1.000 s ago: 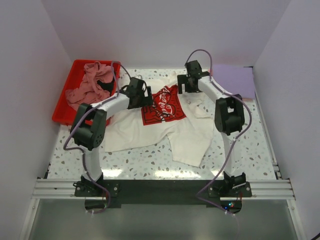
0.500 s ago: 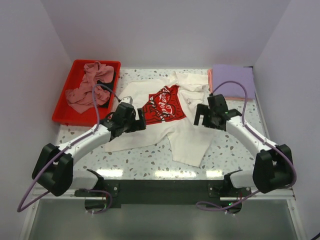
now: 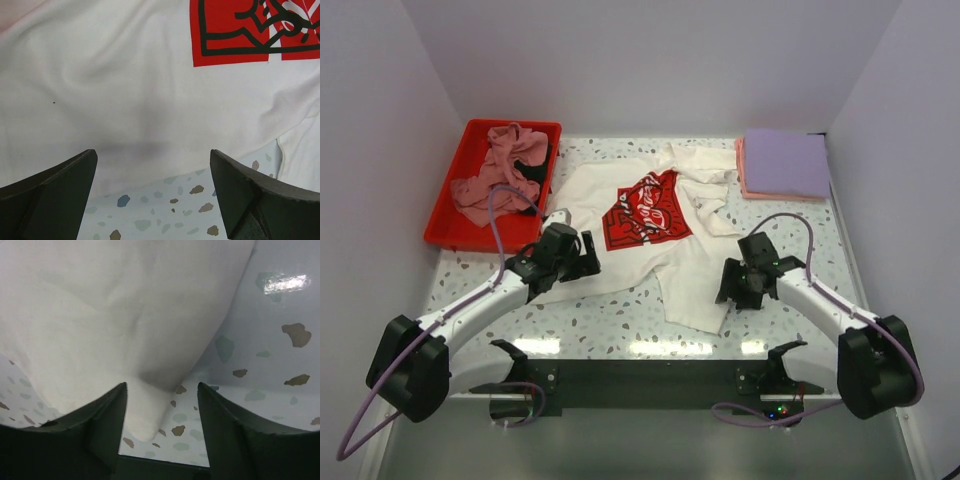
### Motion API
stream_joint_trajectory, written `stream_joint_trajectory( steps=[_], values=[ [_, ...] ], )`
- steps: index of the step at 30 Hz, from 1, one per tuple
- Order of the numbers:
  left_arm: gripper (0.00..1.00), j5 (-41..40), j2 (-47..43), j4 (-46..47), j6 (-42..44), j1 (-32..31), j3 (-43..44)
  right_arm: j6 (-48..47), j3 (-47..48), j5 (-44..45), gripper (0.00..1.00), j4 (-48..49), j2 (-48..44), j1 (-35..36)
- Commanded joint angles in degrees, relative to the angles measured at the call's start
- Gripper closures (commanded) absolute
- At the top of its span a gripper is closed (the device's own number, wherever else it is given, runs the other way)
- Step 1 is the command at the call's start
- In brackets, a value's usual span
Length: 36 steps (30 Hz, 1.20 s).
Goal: Fold and stack the t-shirts
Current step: Flatten the tshirt out
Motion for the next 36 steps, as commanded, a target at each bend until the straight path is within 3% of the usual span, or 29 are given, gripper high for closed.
stream_joint_trajectory(
  steps=[1, 2, 5, 8, 18, 25, 29, 30, 31, 34, 36],
  values=[
    [0.00, -2.11, -0.52, 0.50, -1.09, 0.07, -0.30, 2.29, -1.06, -3.33, 0.43, 3.67, 3.12, 1.33],
    [0.00, -2.46, -0.69, 0.33, -1.00, 0.07, -0.22, 2.65, -1.06, -3.32, 0.58, 4.28, 3.65, 1.69],
    [0.00, -3.34, -1.04, -0.20, -1.26, 0.07, -0.48, 3.17, -0.45, -1.93, 0.87, 4.56, 4.01, 3.71],
    [0.00, -3.69, -1.22, -0.20, -1.09, 0.07, -0.48, 3.26, 2.71, 1.14, 1.00, 2.98, 4.27, 6.95],
    [0.00, -4.66, -0.96, -0.29, -0.38, 0.16, -0.22, 2.65, 21.94, 12.92, 1.00, -4.06, 17.35, 15.49],
    [0.00, -4.57, 0.62, -0.64, -0.03, 0.25, 0.57, 0.55, 34.08, 13.72, 0.88, 0.07, 31.50, 19.44],
    [0.00, -4.84, 0.71, -0.99, -0.03, 0.25, 0.66, -1.65, 43.04, 15.39, 0.78, -3.70, 38.01, 20.58],
    [0.00, -4.92, 0.71, -1.17, -0.12, 0.25, 0.58, -2.01, 44.10, 15.74, 0.72, -3.71, 37.59, 20.85],
    [0.00, -5.10, 0.71, -1.17, -0.29, 0.25, 0.49, -2.53, 43.94, 15.75, 0.50, -3.19, 36.71, 21.20],
    [0.00, -5.28, 0.89, -0.73, -0.30, 0.25, 0.31, -3.24, 41.66, 15.31, 0.33, -2.91, 32.84, 21.29],
    [0.00, -5.19, 1.59, -0.03, -0.12, 0.33, 0.31, -3.06, 38.85, 15.75, 0.28, -3.35, 30.90, 21.11]
  ],
)
